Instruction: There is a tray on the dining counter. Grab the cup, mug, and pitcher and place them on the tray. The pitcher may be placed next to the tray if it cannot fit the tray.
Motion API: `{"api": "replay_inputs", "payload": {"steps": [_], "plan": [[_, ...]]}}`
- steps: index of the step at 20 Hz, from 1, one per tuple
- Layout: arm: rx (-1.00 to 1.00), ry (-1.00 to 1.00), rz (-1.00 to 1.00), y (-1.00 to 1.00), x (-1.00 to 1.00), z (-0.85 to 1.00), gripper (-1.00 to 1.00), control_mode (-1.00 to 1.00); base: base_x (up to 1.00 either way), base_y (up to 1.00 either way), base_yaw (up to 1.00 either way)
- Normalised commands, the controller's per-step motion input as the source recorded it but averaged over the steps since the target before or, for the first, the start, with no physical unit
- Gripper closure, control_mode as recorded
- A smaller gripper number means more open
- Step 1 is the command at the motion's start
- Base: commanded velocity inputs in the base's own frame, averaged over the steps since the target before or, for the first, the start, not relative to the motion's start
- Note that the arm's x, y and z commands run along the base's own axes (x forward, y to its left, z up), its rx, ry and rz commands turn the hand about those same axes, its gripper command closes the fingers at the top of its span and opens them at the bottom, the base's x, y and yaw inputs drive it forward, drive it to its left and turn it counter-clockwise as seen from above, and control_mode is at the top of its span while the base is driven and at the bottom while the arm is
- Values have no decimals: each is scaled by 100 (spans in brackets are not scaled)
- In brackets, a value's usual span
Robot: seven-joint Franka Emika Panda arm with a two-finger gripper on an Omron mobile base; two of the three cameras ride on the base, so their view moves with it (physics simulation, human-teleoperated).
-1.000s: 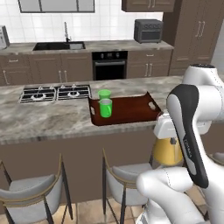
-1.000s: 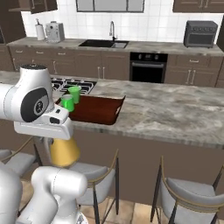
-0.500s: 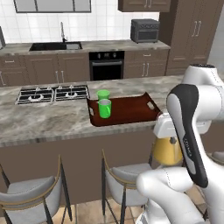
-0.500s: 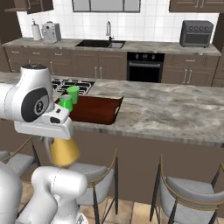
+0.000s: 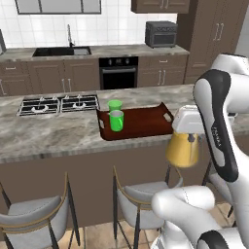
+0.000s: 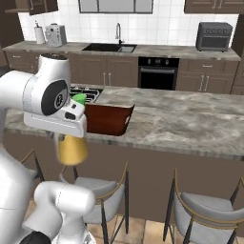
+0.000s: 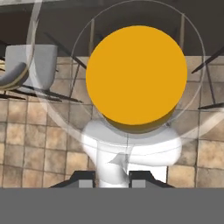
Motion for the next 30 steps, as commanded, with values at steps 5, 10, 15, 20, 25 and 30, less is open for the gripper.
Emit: {"api": "replay_inputs", "payload": {"steps": [5,10,15,20,25,30], "plan": [[3,0,0,0,14,33,100,-100,0,0,0],[0,0,0,0,19,21,100,-100,0,0,0],[0,0,0,0,38,8,100,-100,0,0,0],[0,0,0,0,59,2,100,-100,0,0,0],[0,0,0,0,70,0,100,-100,0,0,0],[0,0,0,0,69,0,100,-100,0,0,0]]}}
